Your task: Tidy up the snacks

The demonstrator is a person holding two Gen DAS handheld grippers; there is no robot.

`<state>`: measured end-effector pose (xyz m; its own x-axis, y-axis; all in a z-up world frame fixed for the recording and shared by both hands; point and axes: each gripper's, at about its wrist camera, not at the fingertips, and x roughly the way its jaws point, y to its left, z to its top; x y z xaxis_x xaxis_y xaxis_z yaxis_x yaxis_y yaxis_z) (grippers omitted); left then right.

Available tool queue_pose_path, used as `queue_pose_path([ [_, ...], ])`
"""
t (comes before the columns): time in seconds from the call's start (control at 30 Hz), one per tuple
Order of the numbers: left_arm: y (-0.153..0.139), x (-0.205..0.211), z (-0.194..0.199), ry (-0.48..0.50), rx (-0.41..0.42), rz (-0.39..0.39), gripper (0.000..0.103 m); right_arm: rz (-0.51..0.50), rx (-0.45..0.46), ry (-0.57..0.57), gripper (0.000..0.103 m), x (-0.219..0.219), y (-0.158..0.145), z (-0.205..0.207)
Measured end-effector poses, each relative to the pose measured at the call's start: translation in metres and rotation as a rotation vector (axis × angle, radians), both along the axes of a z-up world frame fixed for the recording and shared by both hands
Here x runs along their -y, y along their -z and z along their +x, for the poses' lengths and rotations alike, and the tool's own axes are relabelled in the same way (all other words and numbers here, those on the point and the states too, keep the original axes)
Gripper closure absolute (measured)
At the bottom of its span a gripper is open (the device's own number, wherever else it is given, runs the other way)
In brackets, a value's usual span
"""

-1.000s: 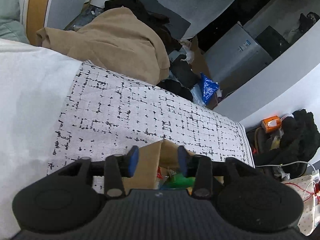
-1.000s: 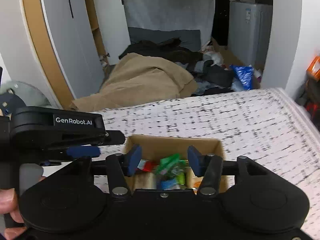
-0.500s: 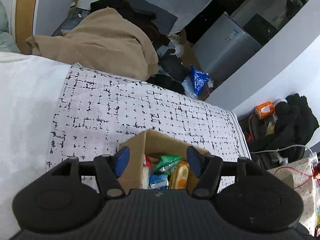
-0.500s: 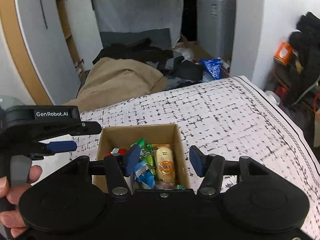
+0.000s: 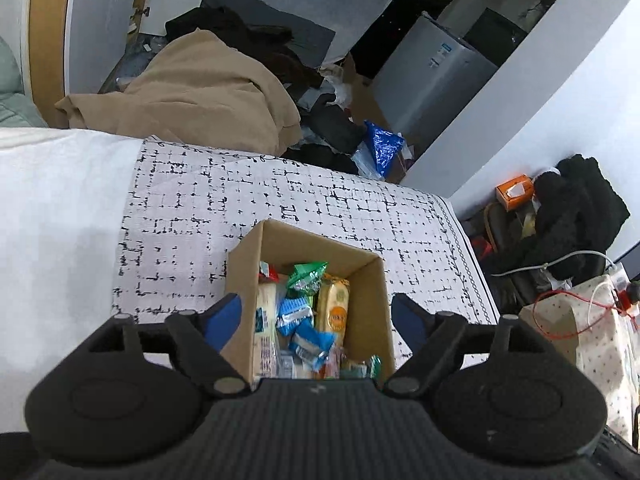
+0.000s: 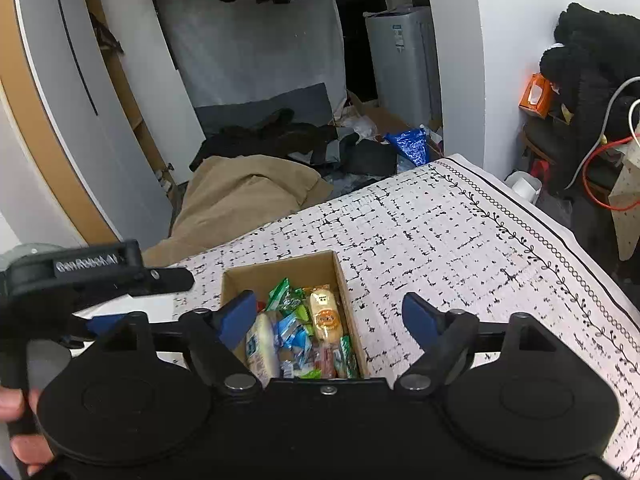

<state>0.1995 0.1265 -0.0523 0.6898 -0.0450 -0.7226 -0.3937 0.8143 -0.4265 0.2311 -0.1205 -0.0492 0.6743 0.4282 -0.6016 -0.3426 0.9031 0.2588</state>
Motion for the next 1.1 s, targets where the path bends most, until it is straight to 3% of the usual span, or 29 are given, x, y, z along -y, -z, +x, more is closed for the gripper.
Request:
queue_pose_path([
  [0.17,-0.029,0.008,-0.021,0.016,0.024,0.024,0.013,0.053,0.018,0.007,0.010,0.015,-0.015,-0.020],
  [0.47,-0.061,0.026,-0.057,0.081,0.035,0.094,0.011,0.102,0.062,0.024,0.000,0.034,-0.037,-0.054],
  [1.1,-0.105,0.045,-0.143,0.198,0.107,0.225,0.000,0.116,0.097,0.035,0.000,0.058,-0.060,-0.126],
])
